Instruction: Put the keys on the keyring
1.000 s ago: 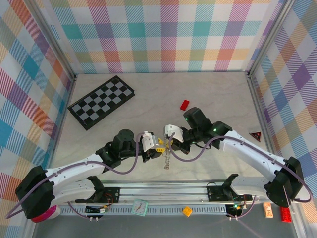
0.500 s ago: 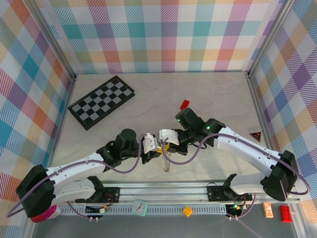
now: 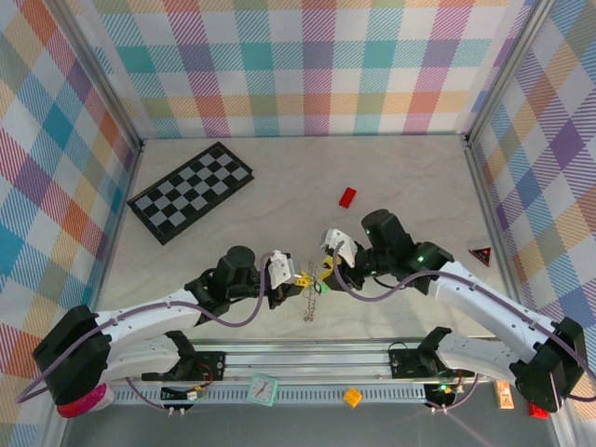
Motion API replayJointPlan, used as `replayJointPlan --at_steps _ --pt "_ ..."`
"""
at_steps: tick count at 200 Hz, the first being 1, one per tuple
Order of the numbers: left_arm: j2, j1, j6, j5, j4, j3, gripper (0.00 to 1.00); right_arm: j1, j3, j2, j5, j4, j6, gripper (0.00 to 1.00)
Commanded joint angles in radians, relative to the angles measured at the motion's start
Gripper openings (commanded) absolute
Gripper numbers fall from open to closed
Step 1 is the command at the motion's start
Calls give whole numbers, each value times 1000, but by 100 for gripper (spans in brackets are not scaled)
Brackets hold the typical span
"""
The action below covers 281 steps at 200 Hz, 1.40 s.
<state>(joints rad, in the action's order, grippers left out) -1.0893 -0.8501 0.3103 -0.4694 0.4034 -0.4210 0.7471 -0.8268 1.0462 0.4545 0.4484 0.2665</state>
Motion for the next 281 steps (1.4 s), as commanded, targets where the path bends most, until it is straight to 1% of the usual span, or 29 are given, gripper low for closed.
replayJointPlan --at_steps 1,8,11,22,41,73,140,180,202,226,253,281 --pt "3 -4 -22 1 124 14 0 -3 22 7 73 -68 -155 38" --pt "4 -3 -22 4 122 14 0 -3 19 18 89 -65 -161 37" --pt "4 -3 -22 6 120 14 0 -3 17 23 95 -64 -192 36" --pt "4 -3 -22 12 117 14 0 -3 6 38 101 -58 -232 36" --pt "4 -3 -24 22 102 10 0 -4 -14 56 112 -38 -262 34" --pt "4 -3 -30 29 101 10 0 -3 -30 78 122 -20 -270 28" --pt "11 -3 -31 29 95 13 0 -3 -38 101 102 -48 -285 19" --pt "4 -3 -31 26 99 13 0 -3 -43 107 57 -34 -285 9" --pt "4 -3 -30 26 104 14 0 -3 -43 109 57 -25 -277 0" --pt "12 -3 -28 27 117 19 0 -3 -39 107 19 2 -259 0" --pt "20 -3 -31 13 169 36 0 -5 -20 125 -20 18 -238 0" --pt "12 -3 -36 -13 215 41 0 -4 -17 177 26 4 -239 0"
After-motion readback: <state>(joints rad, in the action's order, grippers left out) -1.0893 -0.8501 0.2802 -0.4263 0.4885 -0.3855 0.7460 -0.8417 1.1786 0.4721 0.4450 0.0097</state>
